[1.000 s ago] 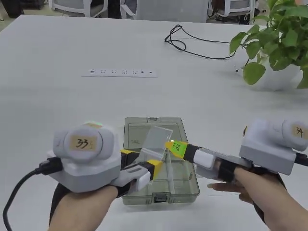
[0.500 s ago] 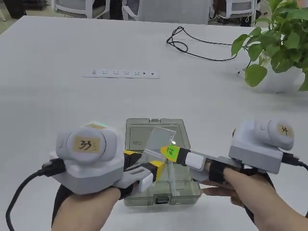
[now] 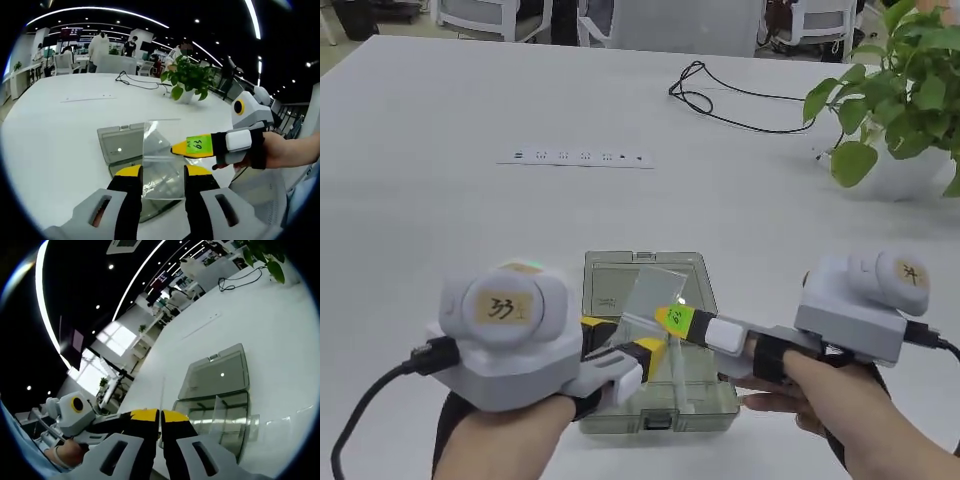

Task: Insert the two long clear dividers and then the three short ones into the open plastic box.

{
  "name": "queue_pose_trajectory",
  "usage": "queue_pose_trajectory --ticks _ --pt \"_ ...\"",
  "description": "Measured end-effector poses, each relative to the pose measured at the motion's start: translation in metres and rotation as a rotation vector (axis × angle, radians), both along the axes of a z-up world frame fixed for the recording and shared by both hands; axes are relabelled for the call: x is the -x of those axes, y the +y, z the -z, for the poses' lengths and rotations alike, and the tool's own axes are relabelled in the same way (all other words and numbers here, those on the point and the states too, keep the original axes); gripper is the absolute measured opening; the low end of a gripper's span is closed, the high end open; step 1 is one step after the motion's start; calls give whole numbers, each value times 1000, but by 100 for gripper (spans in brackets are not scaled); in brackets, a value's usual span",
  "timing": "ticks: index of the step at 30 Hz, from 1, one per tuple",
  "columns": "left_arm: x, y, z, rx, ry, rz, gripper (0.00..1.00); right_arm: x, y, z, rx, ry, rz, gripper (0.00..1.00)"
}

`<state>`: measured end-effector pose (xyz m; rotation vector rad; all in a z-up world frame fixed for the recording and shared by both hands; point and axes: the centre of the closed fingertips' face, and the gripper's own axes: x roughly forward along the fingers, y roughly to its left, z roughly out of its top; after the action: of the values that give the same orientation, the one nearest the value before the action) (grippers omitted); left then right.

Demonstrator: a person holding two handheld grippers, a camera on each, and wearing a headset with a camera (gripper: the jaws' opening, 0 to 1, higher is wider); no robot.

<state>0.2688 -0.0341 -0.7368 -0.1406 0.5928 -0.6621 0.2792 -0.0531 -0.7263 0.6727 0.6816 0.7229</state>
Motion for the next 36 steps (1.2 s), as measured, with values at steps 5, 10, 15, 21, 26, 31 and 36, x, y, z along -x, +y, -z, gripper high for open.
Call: queue_pose_trajectory --ticks 5,10,15,21,26,31,36 --pt "1 1 1 9 3 -8 30 2 1 0 22 14 -11 2" --pt "1 1 2 13 -2 -14 30 2 1 2 46 18 -28 2" --pt "1 3 1 20 -12 -16 31 1 2 2 50 26 -31 2" --pt "3 15 7 -30 -30 -6 53 0 0 3 65 39 -33 2" --pt "7 30 11 -88 -53 38 72 -3 -5 6 92 81 -35 2" --pt "14 43 10 -121 -83 89 88 -1 -4 4 118 110 -55 2" --pt "17 52 4 -91 -118 117 100 -1 -5 6 136 142 -69 2"
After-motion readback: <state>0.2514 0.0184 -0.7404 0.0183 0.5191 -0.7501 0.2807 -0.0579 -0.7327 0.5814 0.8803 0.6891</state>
